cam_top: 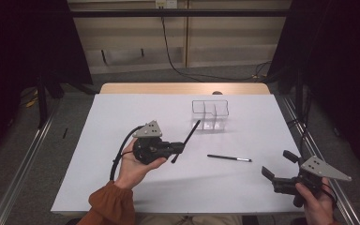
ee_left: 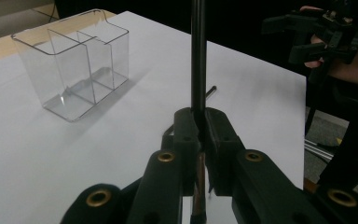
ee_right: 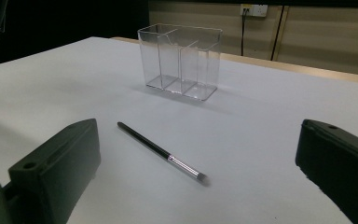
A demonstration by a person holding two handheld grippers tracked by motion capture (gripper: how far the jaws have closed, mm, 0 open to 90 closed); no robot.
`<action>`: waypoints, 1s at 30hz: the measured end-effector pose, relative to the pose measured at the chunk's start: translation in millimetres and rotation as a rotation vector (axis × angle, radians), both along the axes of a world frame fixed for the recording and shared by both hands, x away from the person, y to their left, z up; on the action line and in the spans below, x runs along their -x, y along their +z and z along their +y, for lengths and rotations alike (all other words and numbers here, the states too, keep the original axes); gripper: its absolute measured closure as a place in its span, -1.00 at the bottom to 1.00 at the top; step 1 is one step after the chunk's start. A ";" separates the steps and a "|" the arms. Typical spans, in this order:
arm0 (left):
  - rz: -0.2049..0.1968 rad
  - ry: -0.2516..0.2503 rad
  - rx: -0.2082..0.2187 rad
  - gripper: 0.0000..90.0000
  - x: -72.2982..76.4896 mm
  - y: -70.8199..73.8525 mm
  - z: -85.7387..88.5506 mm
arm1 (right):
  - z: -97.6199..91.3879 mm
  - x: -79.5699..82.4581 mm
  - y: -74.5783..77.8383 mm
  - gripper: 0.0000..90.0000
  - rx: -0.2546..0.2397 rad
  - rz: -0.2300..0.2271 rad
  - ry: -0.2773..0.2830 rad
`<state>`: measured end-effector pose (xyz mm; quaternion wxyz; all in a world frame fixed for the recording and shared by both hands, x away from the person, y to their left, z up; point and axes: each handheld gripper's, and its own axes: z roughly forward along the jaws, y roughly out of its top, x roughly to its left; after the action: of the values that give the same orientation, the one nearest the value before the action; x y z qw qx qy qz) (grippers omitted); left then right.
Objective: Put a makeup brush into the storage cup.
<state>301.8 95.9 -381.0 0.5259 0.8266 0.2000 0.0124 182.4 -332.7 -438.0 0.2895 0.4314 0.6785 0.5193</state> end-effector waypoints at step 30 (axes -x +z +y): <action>0.104 -0.135 -0.230 0.87 -4.0 6.8 -32.6 | 1.8 -0.4 -0.3 -1.00 0.002 0.005 0.017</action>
<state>305.8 63.3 -374.2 0.4165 0.8924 0.1682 -0.0428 182.8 -330.8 -438.4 0.2837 0.4268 0.6835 0.5198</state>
